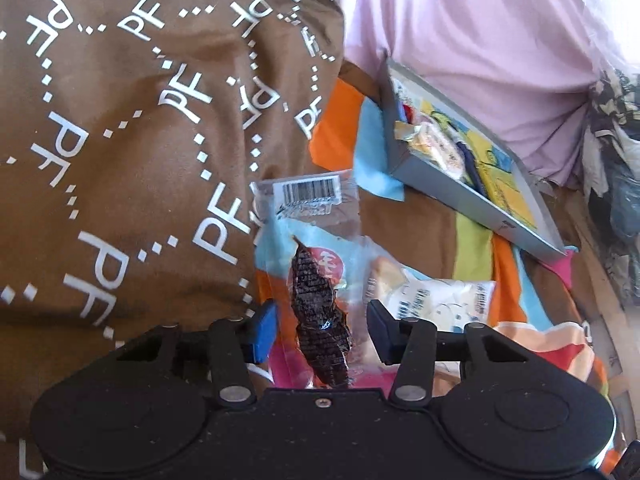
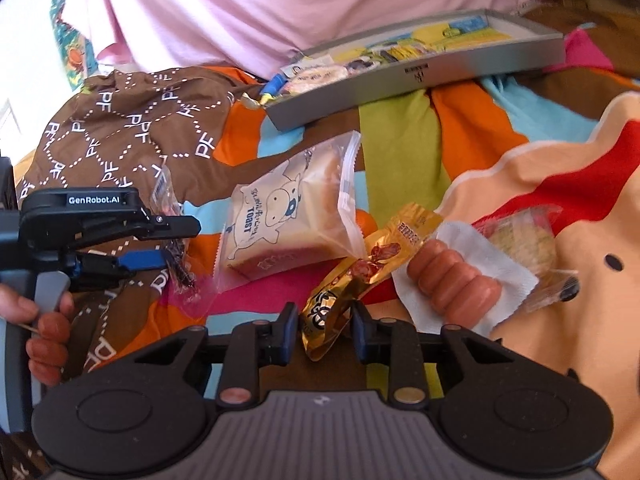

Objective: Organize snacks
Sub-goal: 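Grasp the dried meat strip packet with the left tool while the right tool grasps the gold snack, then lift the meat strip packet and gold snack off the blanket with both tools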

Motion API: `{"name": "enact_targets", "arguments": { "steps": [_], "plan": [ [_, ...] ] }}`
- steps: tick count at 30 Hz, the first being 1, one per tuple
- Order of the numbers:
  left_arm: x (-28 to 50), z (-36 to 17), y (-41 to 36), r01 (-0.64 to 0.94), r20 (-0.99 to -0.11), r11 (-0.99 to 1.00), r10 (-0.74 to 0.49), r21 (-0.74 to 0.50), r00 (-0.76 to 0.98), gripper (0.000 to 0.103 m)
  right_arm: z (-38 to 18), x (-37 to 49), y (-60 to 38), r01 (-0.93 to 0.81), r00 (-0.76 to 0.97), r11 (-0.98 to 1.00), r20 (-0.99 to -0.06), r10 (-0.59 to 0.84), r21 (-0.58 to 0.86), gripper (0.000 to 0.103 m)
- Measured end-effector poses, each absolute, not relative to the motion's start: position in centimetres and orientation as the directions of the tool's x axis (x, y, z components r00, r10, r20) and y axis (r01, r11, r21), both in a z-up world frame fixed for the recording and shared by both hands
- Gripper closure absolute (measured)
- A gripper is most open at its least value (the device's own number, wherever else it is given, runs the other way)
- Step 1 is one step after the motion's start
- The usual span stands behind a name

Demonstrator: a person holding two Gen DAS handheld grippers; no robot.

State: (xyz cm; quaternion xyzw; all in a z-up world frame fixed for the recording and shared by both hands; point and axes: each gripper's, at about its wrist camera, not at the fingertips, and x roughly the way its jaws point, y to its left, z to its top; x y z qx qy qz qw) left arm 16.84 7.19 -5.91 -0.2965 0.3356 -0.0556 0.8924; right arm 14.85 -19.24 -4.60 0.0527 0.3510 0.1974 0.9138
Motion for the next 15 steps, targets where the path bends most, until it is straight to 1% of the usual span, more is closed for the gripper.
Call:
{"name": "enact_targets", "arguments": {
  "steps": [6, 11, 15],
  "plan": [
    [14.9, -4.6, 6.3, -0.045, -0.544, 0.827, -0.327, -0.561, 0.773, 0.055, -3.2, 12.4, -19.8, -0.363, 0.685, 0.913, -0.610, 0.398, 0.187, 0.072],
    [14.1, -4.2, 5.3, -0.024, -0.550, 0.830, -0.347, -0.558, 0.760, 0.055, -2.3, 10.6, -20.6, -0.369, 0.669, 0.908, -0.621, 0.408, 0.199, 0.072],
    [13.3, -3.4, 4.2, 0.018, -0.541, 0.826, -0.384, -0.563, 0.748, 0.056, -1.0, 9.4, -21.0, -0.393, 0.658, 0.904, -0.634, 0.406, 0.170, 0.072]
  ]
}}
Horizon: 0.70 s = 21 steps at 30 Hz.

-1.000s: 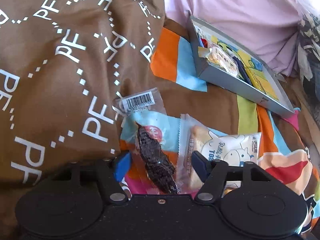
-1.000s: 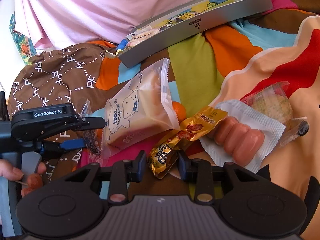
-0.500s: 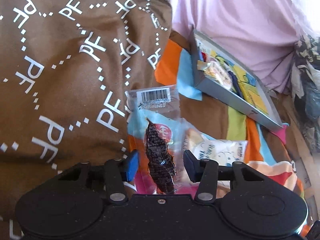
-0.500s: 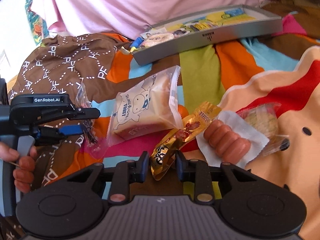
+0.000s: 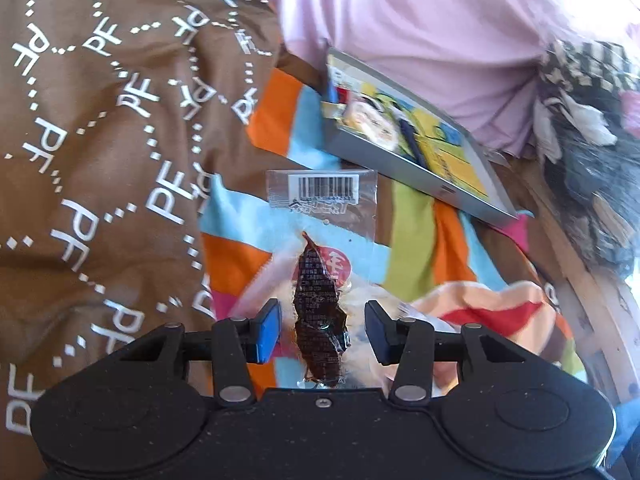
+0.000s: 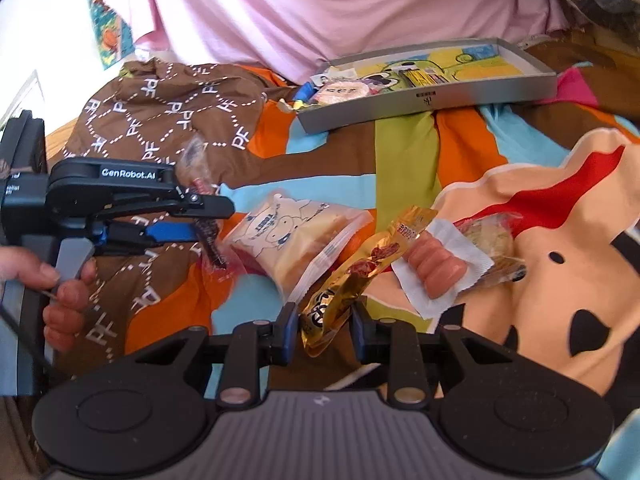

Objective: Organize snacks
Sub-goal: 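Lift the meat strip packet and gold snack off the blanket with both tools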

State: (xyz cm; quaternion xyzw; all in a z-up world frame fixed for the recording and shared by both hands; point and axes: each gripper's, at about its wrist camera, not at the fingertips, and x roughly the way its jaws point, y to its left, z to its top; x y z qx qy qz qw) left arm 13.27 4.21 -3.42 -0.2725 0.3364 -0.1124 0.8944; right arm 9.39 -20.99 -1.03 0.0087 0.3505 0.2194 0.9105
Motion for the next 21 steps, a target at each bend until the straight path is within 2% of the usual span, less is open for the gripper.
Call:
{"name": "enact_targets", "arguments": {
  "steps": [4, 11, 17, 21],
  "plan": [
    [12.3, -3.3, 3.2, 0.043, -0.543, 0.817, -0.420, -0.574, 0.727, 0.056, -0.3, 9.1, -21.1, -0.408, 0.634, 0.904, -0.672, 0.383, 0.131, 0.072],
    [12.0, -3.8, 2.4, 0.057, -0.551, 0.803, -0.456, -0.593, 0.699, 0.056, -0.4, 10.5, -18.8, -0.452, 0.611, 0.891, -0.739, 0.284, -0.031, 0.072],
    [12.5, -4.1, 2.8, 0.052, -0.548, 0.804, -0.449, -0.593, 0.706, 0.056, -1.5, 11.9, -17.1, -0.462, 0.635, 0.884, -0.723, 0.272, -0.074, 0.071],
    [12.6, -4.2, 2.9, 0.055, -0.548, 0.807, -0.448, -0.588, 0.706, 0.056, -2.3, 12.8, -17.5, -0.422, 0.630, 0.906, -0.725, 0.278, -0.019, 0.069]
  ]
}}
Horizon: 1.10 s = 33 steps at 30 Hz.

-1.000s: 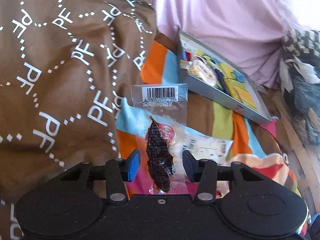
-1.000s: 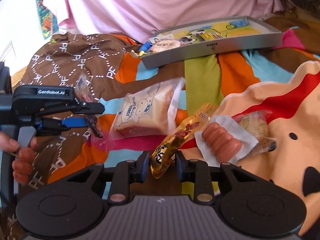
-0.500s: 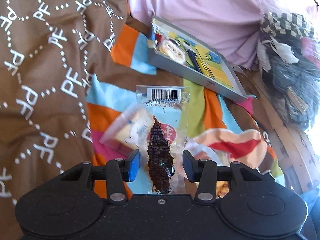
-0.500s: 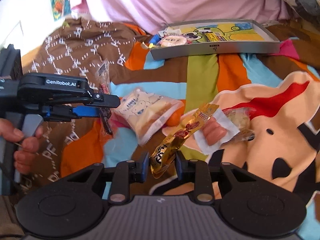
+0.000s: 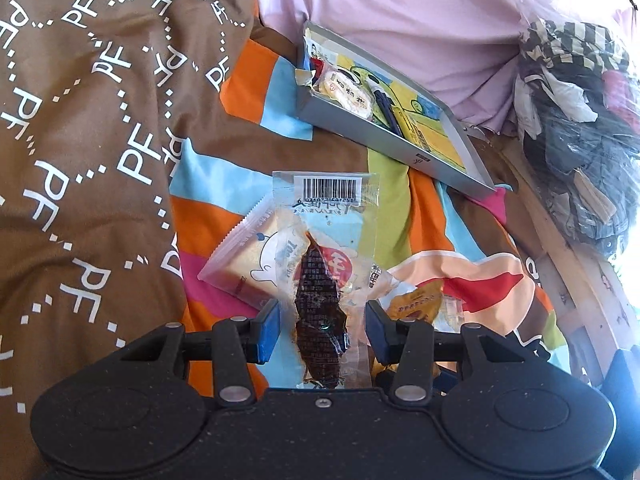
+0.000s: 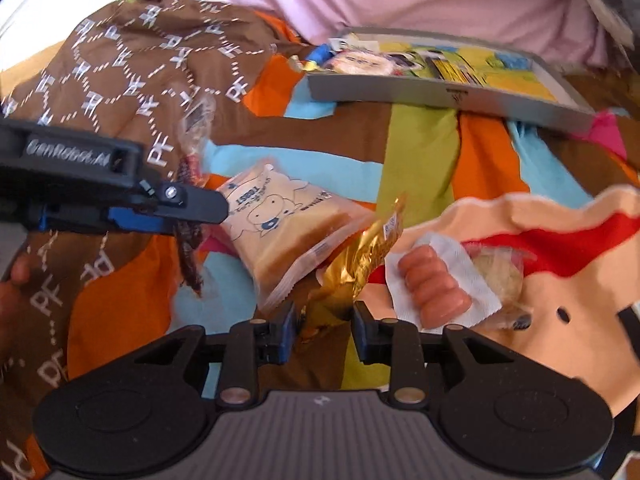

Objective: Organize snacks
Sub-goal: 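Lift the meat strip packet and gold snack off the blanket with both tools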

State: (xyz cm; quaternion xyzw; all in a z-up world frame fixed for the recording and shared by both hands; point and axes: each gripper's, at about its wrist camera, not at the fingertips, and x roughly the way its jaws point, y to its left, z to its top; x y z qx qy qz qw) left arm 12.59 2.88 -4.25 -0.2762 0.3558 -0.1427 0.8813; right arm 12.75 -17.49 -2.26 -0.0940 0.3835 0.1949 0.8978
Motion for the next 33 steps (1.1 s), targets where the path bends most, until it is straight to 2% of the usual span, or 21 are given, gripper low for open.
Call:
{"name": "enact_targets", "arguments": {
  "steps": [4, 7, 14, 23, 26, 31, 32, 33],
  "plan": [
    [12.7, -4.5, 2.8, 0.057, -0.555, 0.810, -0.450, -0.584, 0.700, 0.056, -2.8, 13.2, -17.9, -0.404, 0.628, 0.914, -0.718, 0.300, 0.029, 0.068],
    [12.8, -4.7, 2.8, 0.058, -0.558, 0.811, -0.451, -0.582, 0.697, 0.056, -3.4, 13.3, -17.6, -0.412, 0.625, 0.910, -0.715, 0.314, 0.040, 0.059],
    [12.9, -4.7, 2.7, 0.056, -0.560, 0.812, -0.449, -0.581, 0.696, 0.056, -4.2, 13.4, -17.9, -0.367, 0.650, 0.927, -0.694, 0.311, 0.072, 0.057],
    [12.9, -4.8, 2.7, 0.051, -0.565, 0.813, -0.447, -0.580, 0.693, 0.056, -4.1, 13.3, -17.5, -0.335, 0.727, 0.942, -0.637, 0.257, -0.002, 0.057],
    [12.9, -4.9, 2.7, 0.051, -0.567, 0.814, -0.446, -0.578, 0.692, 0.056, -4.2, 13.7, -16.9, -0.339, 0.736, 0.940, -0.633, 0.239, -0.039, 0.054],
    [12.9, -5.0, 2.6, 0.050, -0.568, 0.814, -0.446, -0.578, 0.692, 0.056, -4.6, 14.5, -16.2, -0.336, 0.736, 0.940, -0.640, 0.218, -0.065, 0.055],
    [12.9, -5.0, 2.6, 0.050, -0.568, 0.814, -0.446, -0.578, 0.692, 0.056, -4.7, 14.6, -16.2, -0.334, 0.735, 0.940, -0.644, 0.214, -0.069, 0.059],
    [12.9, -5.0, 2.6, 0.049, -0.568, 0.814, -0.446, -0.579, 0.692, 0.056, -4.7, 14.5, -16.2, -0.336, 0.736, 0.939, -0.641, 0.217, -0.068, 0.067]
  ]
}}
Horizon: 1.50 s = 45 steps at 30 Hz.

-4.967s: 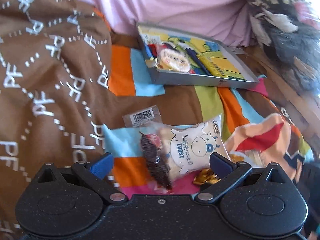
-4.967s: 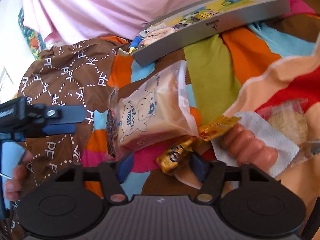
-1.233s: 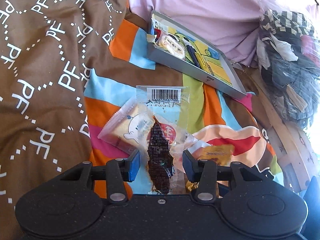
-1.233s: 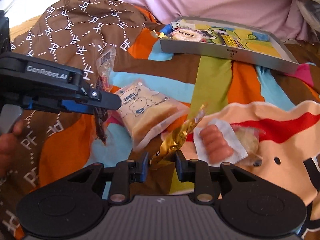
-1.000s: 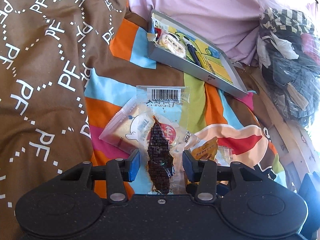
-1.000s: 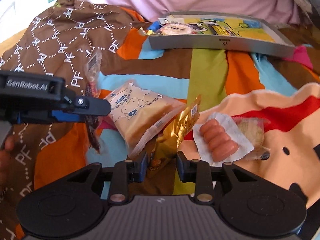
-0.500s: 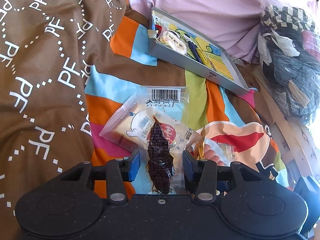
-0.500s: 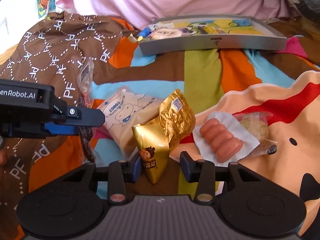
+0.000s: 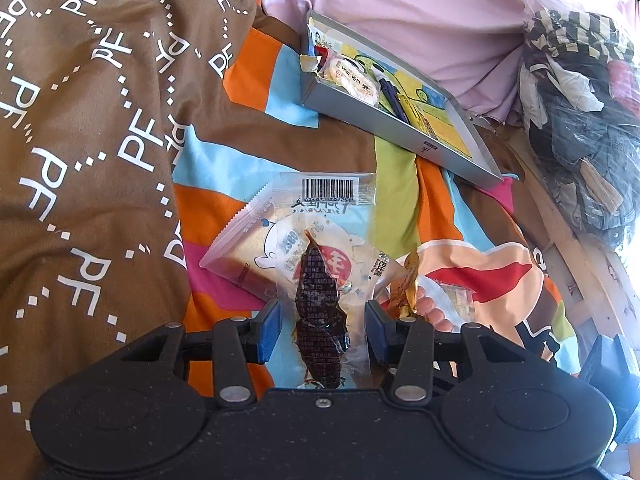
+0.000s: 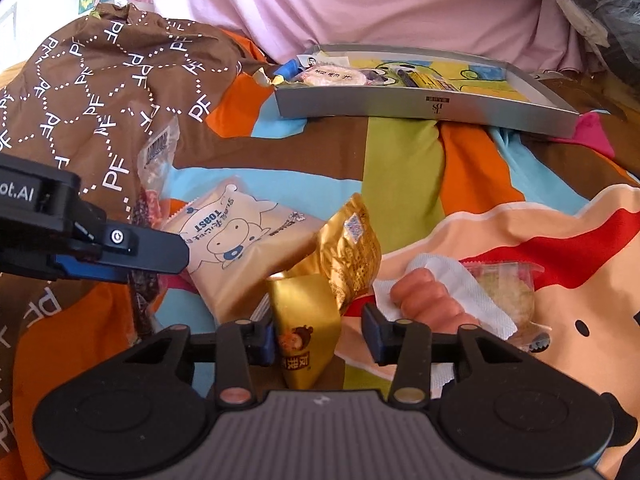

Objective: Organize snacks
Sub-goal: 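Lift the meat strip packet and gold snack off the blanket with both tools, then carry the meat strip packet and gold snack over the tray with both tools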

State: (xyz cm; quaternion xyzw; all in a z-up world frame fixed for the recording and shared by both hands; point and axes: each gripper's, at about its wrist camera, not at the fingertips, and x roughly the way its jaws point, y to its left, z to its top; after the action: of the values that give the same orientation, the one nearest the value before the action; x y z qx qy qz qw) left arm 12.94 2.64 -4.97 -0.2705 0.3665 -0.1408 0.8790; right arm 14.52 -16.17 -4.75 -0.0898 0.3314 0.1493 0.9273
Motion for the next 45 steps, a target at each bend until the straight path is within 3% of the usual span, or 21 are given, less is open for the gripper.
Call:
{"name": "enact_targets", "arguments": {
  "steps": [3, 11, 16, 24, 29, 36, 45],
  "plan": [
    [13.0, -5.1, 2.6, 0.047, -0.569, 0.814, -0.445, -0.579, 0.691, 0.056, -4.7, 14.1, -16.2, -0.338, 0.746, 0.938, -0.629, 0.217, -0.078, 0.073],
    [13.1, -5.2, 2.3, 0.063, -0.569, 0.817, -0.452, -0.573, 0.686, 0.056, -4.1, 12.8, -17.3, -0.325, 0.762, 0.943, -0.610, 0.219, -0.067, 0.074],
    [12.9, -4.8, 1.8, 0.089, -0.563, 0.822, -0.460, -0.563, 0.687, 0.056, -3.0, 10.8, -17.9, -0.344, 0.805, 0.930, -0.551, 0.221, -0.130, 0.074],
    [12.9, -2.9, 1.0, 0.117, -0.536, 0.820, -0.467, -0.560, 0.703, 0.056, -0.5, 10.1, -19.0, -0.386, 0.826, 0.916, -0.484, 0.290, -0.112, 0.074],
    [15.3, 0.1, 0.8, 0.126, -0.502, 0.809, -0.470, -0.574, 0.726, 0.056, 2.0, 12.6, -20.1, -0.409, 0.819, 0.909, -0.473, 0.325, -0.083, 0.074],
    [20.6, 5.2, -0.4, 0.179, -0.459, 0.827, -0.460, -0.533, 0.760, 0.056, 5.0, 18.2, -20.7, -0.436, 0.834, 0.887, -0.436, 0.337, -0.149, 0.074],
    [29.7, 7.2, -2.8, 0.203, -0.403, 0.812, -0.468, -0.547, 0.786, 0.056, 7.7, 27.2, -22.1, -0.364, 0.861, 0.918, -0.432, 0.268, -0.155, 0.074]
  ]
}}
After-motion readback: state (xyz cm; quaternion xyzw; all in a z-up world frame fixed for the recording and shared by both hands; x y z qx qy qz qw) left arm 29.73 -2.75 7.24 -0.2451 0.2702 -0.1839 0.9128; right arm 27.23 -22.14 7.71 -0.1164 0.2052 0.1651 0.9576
